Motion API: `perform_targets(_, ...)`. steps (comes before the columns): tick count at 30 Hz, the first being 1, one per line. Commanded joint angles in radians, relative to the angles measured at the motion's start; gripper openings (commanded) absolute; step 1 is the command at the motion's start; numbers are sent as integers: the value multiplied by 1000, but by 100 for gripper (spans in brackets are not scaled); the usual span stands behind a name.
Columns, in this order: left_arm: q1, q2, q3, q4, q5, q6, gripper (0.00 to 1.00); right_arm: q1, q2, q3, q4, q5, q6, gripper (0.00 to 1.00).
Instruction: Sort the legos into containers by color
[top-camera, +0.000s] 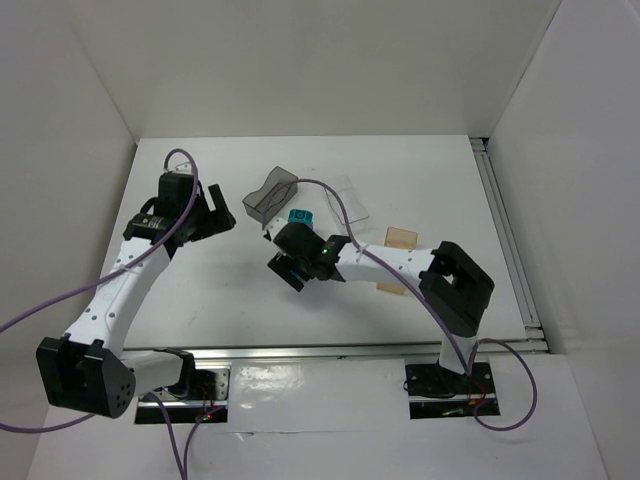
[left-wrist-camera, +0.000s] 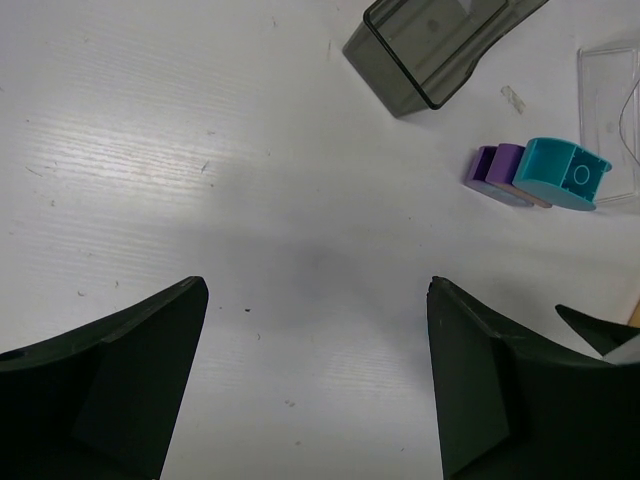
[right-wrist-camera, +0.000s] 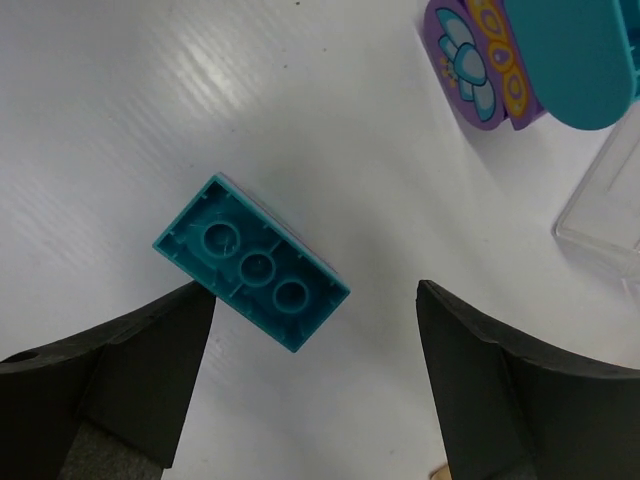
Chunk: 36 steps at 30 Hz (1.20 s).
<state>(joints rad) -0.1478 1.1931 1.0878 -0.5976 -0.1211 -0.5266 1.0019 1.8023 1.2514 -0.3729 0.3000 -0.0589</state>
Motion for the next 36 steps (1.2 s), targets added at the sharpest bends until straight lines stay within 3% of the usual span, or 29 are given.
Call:
perform_targets(1,7,-23,-8,13,21,17,94,-55,6,62,58,-110,-24,88)
perform_targets(6,7,-4,-8,13,31,17,94,-100,34,74,58,-190,-15,71)
perform_targets(15,7,14,1,22,52,27,94,-100,68,100,37,-236,-35,77)
perform_targets(16,7,14,1,22,52,27,94,-100,81,114,37,-236,-35,72)
perform_targets(17,7,14,1,22,52,27,94,-100,91,124,37,-226,-35,60)
perform_targets(20,7,14,1,22,52,36,94,-100,81,115,37,-216,-15,39)
perform_targets(21,7,14,1,22,61,36,94,-100,69,115,49,-204,-3,28)
perform_targets(25,7,14,-8,31,141,69,95,-91,19,95,39,-194,36,15)
perform_targets(29,7,1,-8,65,323,157,95,-107,-112,37,29,-297,71,15)
perform_targets(31,7,-13,-8,125,462,215,95,-158,-209,-7,29,-457,83,15)
perform_targets(32,7,-13,-17,149,548,233,95,-180,-242,-26,29,-523,97,15)
perform_targets(33,7,-13,-17,166,725,269,97,-225,-270,-42,43,-592,106,15)
perform_targets(36,-18,22,18,167,1004,356,97,-307,-343,-87,52,-839,126,15)
